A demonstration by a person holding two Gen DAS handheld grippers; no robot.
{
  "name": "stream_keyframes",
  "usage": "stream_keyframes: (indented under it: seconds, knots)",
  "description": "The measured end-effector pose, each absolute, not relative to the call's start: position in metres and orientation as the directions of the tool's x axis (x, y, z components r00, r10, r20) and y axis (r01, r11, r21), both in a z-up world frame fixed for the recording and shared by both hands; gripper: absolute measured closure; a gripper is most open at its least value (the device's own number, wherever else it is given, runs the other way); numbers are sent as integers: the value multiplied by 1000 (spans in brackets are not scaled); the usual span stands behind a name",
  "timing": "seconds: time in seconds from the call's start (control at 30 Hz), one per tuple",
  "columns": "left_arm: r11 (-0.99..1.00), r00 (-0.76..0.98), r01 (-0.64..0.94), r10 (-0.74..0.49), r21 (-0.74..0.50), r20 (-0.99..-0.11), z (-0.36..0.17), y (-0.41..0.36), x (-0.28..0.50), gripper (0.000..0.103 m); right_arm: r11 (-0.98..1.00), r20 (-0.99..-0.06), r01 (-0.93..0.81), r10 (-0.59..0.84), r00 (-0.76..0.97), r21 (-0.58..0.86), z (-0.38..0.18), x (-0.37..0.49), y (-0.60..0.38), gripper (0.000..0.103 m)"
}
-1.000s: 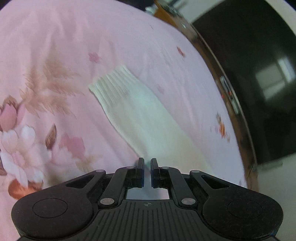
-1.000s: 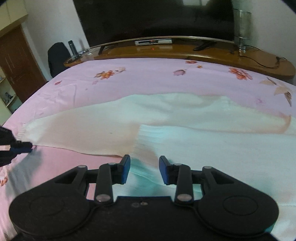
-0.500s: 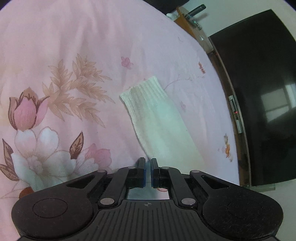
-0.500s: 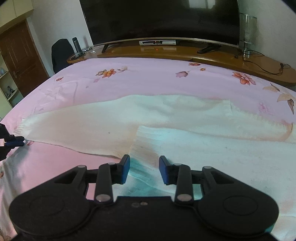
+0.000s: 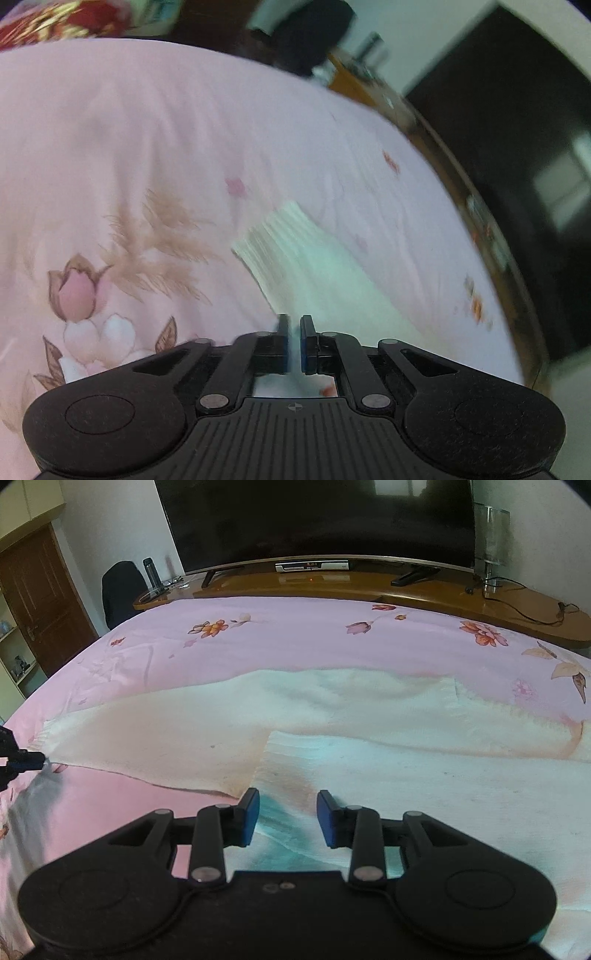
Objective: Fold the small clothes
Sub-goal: 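Grasp the other sleeve cuff with the left gripper, then fold the held sleeve across the sweater body and open the left gripper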
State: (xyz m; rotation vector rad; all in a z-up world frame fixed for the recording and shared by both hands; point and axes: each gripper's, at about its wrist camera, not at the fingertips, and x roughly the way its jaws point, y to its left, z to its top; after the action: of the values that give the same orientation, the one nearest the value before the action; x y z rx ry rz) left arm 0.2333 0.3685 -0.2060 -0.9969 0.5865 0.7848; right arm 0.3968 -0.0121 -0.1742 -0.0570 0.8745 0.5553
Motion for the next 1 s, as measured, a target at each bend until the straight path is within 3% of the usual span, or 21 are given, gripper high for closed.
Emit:
stream_keyframes:
  seconds: [0.03, 0.07, 0.1, 0.13, 0.17, 0.2, 0.3, 0.43, 0.47, 0.5, 0.53, 0.6, 0.63, 0.97, 1.0]
  knots:
    - [296, 598, -798, 282, -525, -750, -208, 373, 233, 98, 858, -740, -485, 437, 510, 173, -174, 397, -12, 69]
    - [291, 604, -792, 246, -536, -758, -211, 376, 235, 88, 858, -740, -485, 437, 511, 171, -174, 397, -12, 69]
    - [290, 603, -790, 203, -541, -772, -215, 379, 240, 59, 858, -740, -484, 437, 511, 172, -174, 398, -13, 69]
    - [298, 635, -763, 181, -574, -751, -217, 381, 242, 47, 858, -740, -483, 437, 511, 174, -174, 398, -13, 69]
    - [304, 667, -736, 178, -604, -723, -216, 381, 242, 18, 859, -741, -482, 437, 510, 174, -175, 398, -13, 69]
    - [305, 676, -729, 186, -612, -713, -213, 380, 243, 0, 858, -741, -483, 437, 510, 174, -175, 398, -12, 68]
    - [331, 656, -746, 218, -577, -722, -208, 379, 253, 0, 857, -741, -486, 438, 509, 173, -175, 398, -12, 68]
    - [275, 699, -714, 216, -644, -682, -217, 386, 251, 0, 856, -739, -485, 442, 508, 179, -174, 399, -13, 68]
    - [251, 707, -707, 221, -661, -672, -220, 387, 248, 4, 856, -739, -485, 441, 509, 177, -174, 399, -13, 68]
    - [229, 714, -700, 231, -677, -661, -222, 387, 244, 11, 857, -739, -484, 442, 509, 178, -175, 399, -13, 68]
    - [216, 720, -694, 233, -687, -654, -225, 386, 243, 25, 857, -739, -483, 442, 509, 181, -175, 399, -14, 68]
    - [174, 741, -671, 203, -721, -640, -236, 389, 243, 71, 858, -739, -481, 441, 510, 180, -176, 399, -14, 68]
    - [148, 743, -668, 186, -729, -643, -242, 387, 244, 78, 859, -738, -481, 440, 511, 179, -176, 399, -14, 68]
    - [136, 755, -649, 239, -748, -611, -255, 387, 261, 82, 863, -735, -476, 432, 523, 170, -175, 401, -14, 68]
    - [141, 749, -656, 241, -741, -617, -253, 387, 264, 89, 864, -735, -476, 431, 524, 167, -175, 401, -14, 68]
